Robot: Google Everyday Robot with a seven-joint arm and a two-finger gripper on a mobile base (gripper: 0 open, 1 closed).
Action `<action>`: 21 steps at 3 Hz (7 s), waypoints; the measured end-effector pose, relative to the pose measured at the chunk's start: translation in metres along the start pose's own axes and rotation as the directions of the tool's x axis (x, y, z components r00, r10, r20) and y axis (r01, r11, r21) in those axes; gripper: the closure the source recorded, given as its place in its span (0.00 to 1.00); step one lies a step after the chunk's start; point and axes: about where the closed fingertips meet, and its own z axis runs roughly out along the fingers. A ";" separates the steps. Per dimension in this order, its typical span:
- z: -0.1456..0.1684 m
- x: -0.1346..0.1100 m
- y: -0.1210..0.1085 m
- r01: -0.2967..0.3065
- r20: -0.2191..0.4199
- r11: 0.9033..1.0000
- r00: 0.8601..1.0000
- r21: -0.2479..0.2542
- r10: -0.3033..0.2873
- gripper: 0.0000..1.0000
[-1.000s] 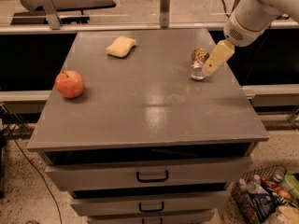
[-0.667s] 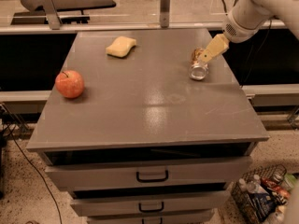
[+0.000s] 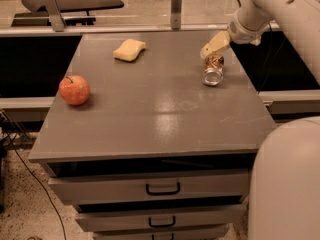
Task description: Place orange can upright
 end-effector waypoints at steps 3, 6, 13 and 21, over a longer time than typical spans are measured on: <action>0.042 0.007 0.024 -0.199 -0.173 0.978 0.963 0.065 0.208 0.13; 0.015 -0.020 0.054 -0.110 -0.081 0.994 0.991 -0.005 0.110 0.83; -0.092 -0.015 0.141 0.646 0.688 0.745 0.618 -0.167 -0.381 1.00; -0.088 0.046 0.154 0.671 0.937 0.709 0.348 -0.216 -0.044 0.36</action>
Offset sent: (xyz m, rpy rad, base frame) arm 0.0090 0.0221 -0.0419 0.0232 0.1966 -0.2685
